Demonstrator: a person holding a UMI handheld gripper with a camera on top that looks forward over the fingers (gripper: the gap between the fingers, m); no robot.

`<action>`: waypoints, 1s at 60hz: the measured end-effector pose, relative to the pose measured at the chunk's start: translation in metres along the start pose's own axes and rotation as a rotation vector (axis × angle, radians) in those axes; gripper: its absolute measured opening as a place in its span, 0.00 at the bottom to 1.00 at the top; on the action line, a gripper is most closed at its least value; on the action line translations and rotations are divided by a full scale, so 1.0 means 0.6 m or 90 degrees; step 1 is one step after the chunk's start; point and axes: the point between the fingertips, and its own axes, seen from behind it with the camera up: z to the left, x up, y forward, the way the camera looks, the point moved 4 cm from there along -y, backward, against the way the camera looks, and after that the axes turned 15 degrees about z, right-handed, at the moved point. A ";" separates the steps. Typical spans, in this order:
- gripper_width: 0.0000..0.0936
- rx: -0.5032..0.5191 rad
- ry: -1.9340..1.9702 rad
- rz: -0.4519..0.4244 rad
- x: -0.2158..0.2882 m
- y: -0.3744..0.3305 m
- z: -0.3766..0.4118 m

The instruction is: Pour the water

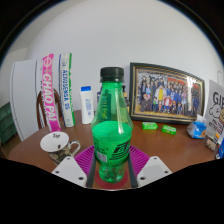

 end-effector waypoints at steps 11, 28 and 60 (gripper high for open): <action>0.89 0.006 0.027 0.085 -0.031 -0.021 0.005; 0.91 -0.076 0.061 0.201 -0.082 -0.194 0.030; 0.91 -0.212 0.124 0.228 -0.097 -0.445 0.052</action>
